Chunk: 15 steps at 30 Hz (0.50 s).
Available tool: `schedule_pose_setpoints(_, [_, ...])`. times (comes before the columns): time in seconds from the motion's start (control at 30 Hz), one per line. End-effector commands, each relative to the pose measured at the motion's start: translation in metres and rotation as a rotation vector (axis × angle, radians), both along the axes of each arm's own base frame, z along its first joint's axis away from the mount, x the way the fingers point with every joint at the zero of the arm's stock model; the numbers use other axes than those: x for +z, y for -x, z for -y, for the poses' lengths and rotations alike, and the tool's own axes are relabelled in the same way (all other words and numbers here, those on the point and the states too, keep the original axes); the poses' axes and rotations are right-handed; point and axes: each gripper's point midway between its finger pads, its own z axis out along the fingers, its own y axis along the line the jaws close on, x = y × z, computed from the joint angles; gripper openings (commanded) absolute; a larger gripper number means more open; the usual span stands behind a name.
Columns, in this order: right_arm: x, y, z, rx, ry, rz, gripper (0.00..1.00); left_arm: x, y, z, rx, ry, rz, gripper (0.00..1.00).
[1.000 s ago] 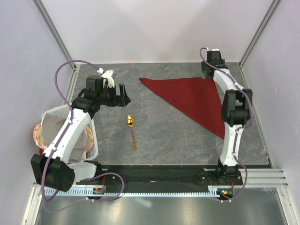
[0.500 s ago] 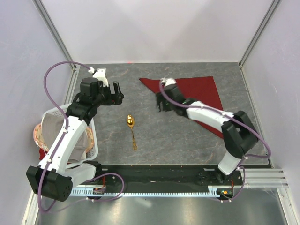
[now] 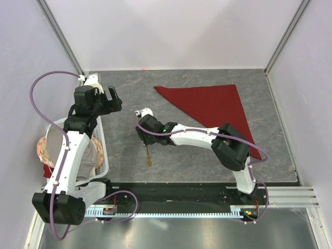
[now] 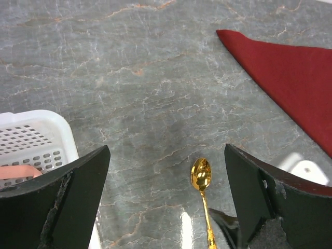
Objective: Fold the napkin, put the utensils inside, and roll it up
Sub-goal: Grab a utensil with the right arm
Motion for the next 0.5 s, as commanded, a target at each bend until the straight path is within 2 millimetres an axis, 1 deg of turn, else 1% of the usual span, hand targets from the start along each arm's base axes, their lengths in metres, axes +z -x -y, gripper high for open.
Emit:
schedule_pose_setpoints(0.0, [-0.013,0.008,-0.017,0.019,0.049,-0.002,0.64,0.018,0.001,-0.005,0.026,-0.003,0.067,0.99])
schedule_pose_setpoints(0.07, [-0.021,0.010,-0.019,0.021,0.064,-0.008,0.61,0.019,0.001,-0.004,0.021,-0.002,0.070,0.98])
schedule_pose_setpoints(0.13, [-0.024,0.011,-0.022,0.033,0.075,-0.005,0.60,0.017,0.001,-0.002,0.009,0.005,0.065,0.99])
schedule_pose_setpoints(0.3, [-0.033,0.014,-0.022,0.039,0.112,-0.002,0.57,0.018,0.001,0.002,-0.011,0.016,0.064,0.98])
schedule_pose_setpoints(0.33, [-0.041,0.015,-0.021,0.040,0.128,-0.009,0.56,0.019,0.001,0.003,-0.012,0.017,0.069,0.98])
schedule_pose_setpoints(0.43, [-0.050,0.017,-0.019,0.045,0.161,-0.013,0.51,0.019,0.001,0.003,-0.016,0.019,0.067,0.98])
schedule_pose_setpoints(0.47, [-0.053,0.016,-0.015,0.036,0.182,-0.013,0.50,0.019,0.001,0.004,-0.019,0.021,0.069,0.98])
